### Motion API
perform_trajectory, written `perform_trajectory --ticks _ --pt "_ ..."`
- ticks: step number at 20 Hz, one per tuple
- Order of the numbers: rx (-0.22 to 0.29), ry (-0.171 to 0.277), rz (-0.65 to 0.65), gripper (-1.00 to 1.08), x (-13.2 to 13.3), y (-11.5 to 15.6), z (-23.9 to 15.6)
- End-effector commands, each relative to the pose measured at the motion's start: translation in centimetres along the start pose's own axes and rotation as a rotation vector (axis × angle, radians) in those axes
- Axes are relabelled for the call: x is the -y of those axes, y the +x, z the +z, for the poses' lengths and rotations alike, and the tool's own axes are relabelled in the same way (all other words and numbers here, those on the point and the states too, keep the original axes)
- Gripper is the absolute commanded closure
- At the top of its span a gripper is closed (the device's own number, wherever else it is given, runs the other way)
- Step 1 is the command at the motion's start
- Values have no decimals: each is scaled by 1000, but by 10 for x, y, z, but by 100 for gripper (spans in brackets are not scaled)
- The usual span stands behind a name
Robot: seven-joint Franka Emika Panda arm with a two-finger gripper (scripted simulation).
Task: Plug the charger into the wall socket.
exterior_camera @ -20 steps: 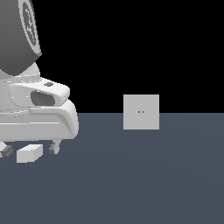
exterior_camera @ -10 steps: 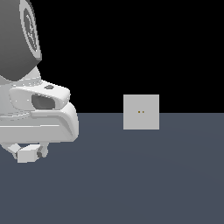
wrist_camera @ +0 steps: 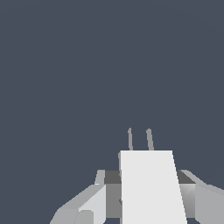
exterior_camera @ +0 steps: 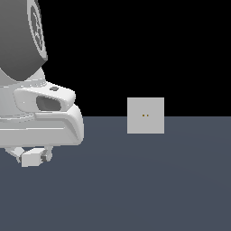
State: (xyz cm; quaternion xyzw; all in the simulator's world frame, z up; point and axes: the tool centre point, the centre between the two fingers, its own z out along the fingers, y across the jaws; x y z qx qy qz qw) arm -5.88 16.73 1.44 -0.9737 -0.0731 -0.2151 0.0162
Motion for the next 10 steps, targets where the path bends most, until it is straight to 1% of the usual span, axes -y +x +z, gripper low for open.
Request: perform_trajectory --ticks 1,5,10 --pt "-1 -3 6 108 -8 1 -3" --pt "-1 -10 21 108 -28 3 -9" --pt "-2 -23 47 108 -64 6 -22"
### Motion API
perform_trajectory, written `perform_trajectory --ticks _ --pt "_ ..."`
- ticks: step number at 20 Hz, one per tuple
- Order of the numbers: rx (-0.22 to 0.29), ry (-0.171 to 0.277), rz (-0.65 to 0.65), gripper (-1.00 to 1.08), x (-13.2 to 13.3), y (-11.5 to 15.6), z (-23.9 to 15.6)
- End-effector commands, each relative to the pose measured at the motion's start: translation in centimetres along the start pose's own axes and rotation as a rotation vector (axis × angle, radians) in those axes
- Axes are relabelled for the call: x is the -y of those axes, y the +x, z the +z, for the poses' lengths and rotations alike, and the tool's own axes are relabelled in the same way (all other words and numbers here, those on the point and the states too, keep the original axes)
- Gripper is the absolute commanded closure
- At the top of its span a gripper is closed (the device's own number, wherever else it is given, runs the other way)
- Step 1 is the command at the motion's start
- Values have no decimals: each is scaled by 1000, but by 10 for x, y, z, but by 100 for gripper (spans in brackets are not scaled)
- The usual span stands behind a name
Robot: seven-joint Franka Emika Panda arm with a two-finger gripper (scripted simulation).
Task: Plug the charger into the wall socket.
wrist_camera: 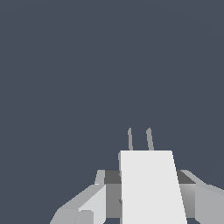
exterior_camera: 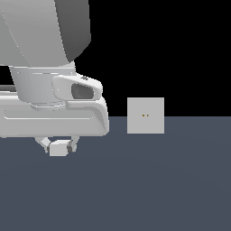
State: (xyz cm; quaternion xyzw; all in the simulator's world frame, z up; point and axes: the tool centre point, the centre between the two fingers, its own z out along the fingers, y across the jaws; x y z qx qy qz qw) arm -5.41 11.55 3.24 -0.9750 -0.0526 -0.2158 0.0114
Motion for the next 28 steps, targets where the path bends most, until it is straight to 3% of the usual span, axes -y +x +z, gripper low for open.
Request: perform_trajectory --ticks 1,16,28 --pt "-1 -8 15 108 -20 2 -7" --pt "-2 -51 103 108 -141 10 -50" --pt "-1 -66 140 108 -188 12 -67"
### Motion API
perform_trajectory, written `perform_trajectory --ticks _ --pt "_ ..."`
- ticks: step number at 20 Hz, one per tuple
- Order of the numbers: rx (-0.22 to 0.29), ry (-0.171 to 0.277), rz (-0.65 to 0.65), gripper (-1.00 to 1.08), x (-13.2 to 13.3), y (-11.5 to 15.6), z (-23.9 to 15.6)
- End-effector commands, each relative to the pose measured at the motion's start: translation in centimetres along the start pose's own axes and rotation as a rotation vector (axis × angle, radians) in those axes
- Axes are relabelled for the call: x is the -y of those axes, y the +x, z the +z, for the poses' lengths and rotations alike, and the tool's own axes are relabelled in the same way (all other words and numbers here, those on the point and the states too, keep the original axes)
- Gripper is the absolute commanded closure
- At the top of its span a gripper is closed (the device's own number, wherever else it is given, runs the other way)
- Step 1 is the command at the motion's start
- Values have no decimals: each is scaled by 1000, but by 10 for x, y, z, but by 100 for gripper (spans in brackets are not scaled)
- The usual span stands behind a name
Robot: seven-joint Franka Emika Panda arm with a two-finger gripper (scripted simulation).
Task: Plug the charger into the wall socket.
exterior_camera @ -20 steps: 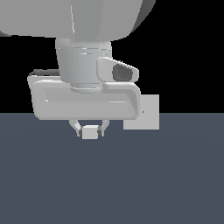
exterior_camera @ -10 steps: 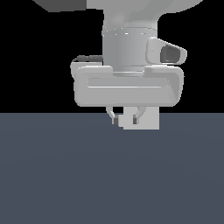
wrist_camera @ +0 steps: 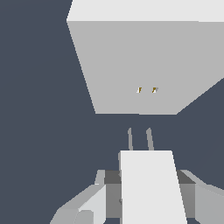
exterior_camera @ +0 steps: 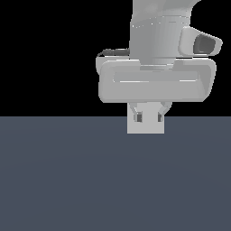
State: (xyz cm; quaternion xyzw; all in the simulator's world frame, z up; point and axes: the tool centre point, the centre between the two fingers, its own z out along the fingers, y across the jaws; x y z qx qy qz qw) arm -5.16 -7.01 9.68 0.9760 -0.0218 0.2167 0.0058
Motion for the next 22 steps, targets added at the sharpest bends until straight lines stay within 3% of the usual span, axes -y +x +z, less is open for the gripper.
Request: perform_trajectory --ticks 1,14,22 --pt "0 -1 3 108 -5 1 -2" --pt "1 -2 8 108 -10 3 -2" --pt "1 -1 9 108 -9 24 8"
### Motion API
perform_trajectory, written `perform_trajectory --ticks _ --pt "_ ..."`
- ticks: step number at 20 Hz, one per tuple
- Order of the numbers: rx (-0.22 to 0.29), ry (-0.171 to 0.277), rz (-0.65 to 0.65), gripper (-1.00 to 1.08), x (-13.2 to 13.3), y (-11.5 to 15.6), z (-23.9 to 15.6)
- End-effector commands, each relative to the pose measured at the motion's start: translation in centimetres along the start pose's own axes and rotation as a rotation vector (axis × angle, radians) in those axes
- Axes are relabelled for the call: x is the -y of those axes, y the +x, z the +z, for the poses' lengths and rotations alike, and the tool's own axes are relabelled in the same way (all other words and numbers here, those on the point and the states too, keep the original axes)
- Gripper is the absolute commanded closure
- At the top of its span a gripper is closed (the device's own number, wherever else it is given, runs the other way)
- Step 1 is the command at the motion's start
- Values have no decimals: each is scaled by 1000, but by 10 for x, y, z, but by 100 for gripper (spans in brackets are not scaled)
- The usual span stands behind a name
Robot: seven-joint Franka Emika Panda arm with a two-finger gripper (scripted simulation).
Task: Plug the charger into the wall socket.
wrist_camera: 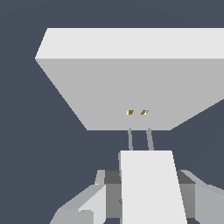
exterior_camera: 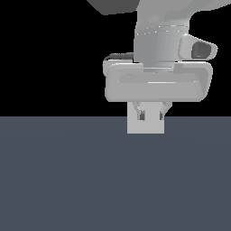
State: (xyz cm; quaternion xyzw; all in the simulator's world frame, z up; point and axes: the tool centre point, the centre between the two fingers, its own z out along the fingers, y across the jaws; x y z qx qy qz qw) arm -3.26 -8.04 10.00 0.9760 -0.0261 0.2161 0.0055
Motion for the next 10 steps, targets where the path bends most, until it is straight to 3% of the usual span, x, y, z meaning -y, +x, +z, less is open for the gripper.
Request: perform_trajectory --ticks 1,10 --pt "0 0 0 108 0 9 4" --pt "0 0 0 108 0 24 11"
